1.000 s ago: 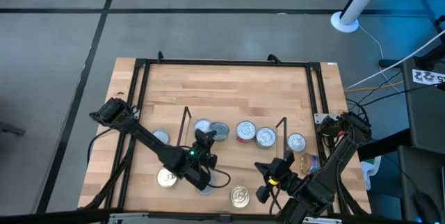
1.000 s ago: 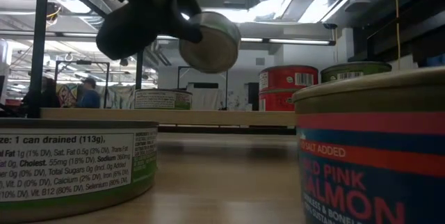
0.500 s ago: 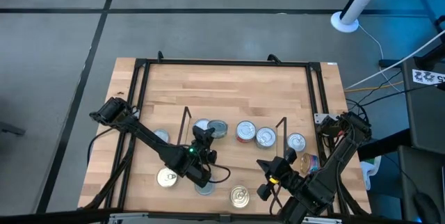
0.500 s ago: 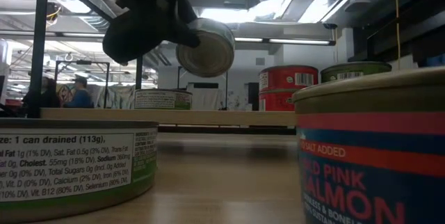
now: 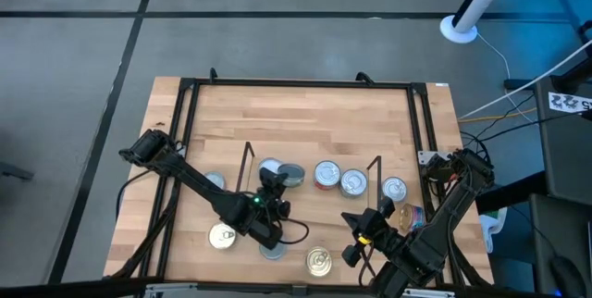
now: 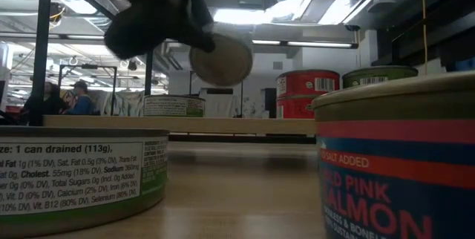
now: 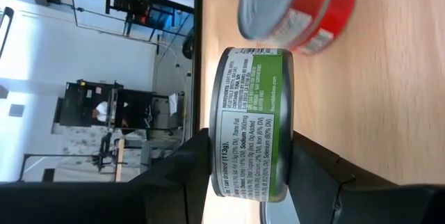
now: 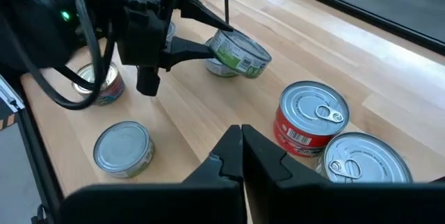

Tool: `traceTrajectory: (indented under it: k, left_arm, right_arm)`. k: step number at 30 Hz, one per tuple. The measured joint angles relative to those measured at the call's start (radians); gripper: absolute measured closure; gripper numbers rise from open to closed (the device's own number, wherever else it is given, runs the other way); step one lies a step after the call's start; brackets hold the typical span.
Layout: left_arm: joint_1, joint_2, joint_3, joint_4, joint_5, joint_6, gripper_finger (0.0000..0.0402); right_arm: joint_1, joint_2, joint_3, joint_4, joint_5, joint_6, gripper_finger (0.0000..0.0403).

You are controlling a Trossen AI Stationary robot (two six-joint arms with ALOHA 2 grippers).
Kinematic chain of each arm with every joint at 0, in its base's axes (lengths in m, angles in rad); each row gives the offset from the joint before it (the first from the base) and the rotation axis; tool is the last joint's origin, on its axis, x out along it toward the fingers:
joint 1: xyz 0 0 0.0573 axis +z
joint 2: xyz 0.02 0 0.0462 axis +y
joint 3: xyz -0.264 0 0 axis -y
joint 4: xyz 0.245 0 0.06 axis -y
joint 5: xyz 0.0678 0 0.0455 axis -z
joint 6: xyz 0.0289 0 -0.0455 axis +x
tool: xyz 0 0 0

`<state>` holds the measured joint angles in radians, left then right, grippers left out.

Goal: Stack canned seafood by type on shelf
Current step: Stack the green white tuna on top of the green white tuna can on the shelf

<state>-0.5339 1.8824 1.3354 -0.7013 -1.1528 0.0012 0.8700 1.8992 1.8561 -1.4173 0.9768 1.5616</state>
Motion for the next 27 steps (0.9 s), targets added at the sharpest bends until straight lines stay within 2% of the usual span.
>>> traceTrajectory:
  k: [8, 12, 19, 23, 27]
  left_arm:
    - [0.000, 0.000, 0.120, -0.114, 0.001, -0.012, 0.0247]
    - [0.000, 0.000, 0.167, -0.206, 0.060, -0.106, 0.0247]
    - [0.003, 0.007, 0.180, -0.403, 0.169, -0.336, 0.0247]
    - [0.014, 0.034, 0.180, -0.515, 0.191, -0.428, 0.0247]
    - [0.039, 0.064, 0.180, -0.556, 0.204, -0.461, 0.0247]
  right_arm:
    - [0.000, 0.000, 0.000, 0.002, -0.001, 0.000, 0.0398]
    - [0.000, 0.000, 0.000, 0.002, -0.001, 0.000, 0.0398]
    - [0.000, 0.000, 0.000, 0.002, -0.001, 0.000, 0.0398]
    - [0.000, 0.000, 0.000, 0.002, -0.001, 0.000, 0.0398]
    - [0.000, 0.000, 0.000, 0.002, -0.001, 0.000, 0.0398]
